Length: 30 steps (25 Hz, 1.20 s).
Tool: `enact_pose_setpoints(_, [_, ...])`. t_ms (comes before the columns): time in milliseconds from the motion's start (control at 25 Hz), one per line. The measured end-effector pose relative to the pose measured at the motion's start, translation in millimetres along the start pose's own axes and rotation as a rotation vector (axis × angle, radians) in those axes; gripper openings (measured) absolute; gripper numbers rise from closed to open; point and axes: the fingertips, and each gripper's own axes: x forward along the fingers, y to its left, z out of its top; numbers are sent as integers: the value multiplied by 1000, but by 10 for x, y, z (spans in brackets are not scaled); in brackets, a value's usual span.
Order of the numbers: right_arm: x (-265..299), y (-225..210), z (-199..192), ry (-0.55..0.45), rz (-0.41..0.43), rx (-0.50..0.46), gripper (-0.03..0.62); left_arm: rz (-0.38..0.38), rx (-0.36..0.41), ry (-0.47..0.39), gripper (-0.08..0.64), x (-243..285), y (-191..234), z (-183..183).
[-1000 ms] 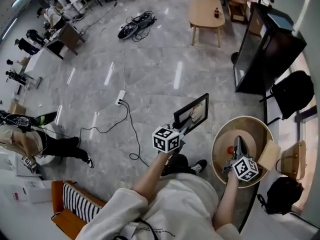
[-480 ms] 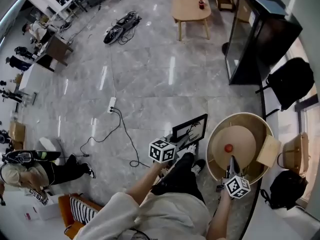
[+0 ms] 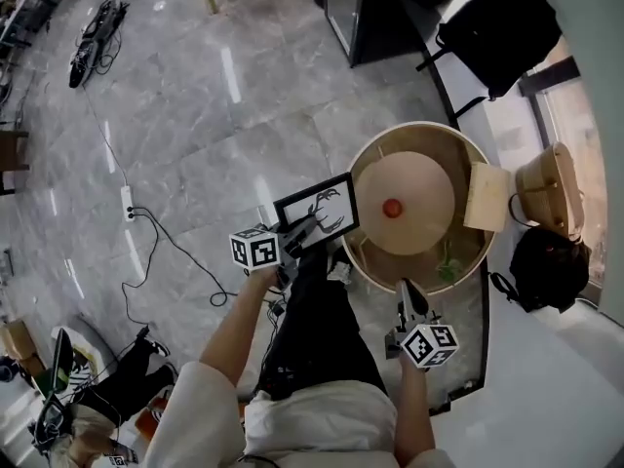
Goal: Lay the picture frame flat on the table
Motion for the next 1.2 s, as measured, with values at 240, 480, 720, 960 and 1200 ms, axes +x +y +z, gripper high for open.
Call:
enact_pose_setpoints(240, [285, -21, -162, 19, 55, 31, 35, -85, 17, 217, 26, 646, 475, -378])
enact_pose_setpoints(480, [506, 65, -383, 73, 131, 62, 34, -148, -73, 343, 26, 1128, 907, -582])
enact_pose_setpoints(720, [732, 68, -340, 67, 163, 49, 35, -216, -114, 363, 26, 1416, 1099, -513])
enact_pose_setpoints(960, [813, -43, -328, 60, 146, 67, 34, -180, -157, 367, 28, 1505, 1383, -605])
enact_pose_setpoints(1200, [920, -156, -344, 68, 133, 79, 35, -179, -160, 377, 36, 1573, 1538, -659])
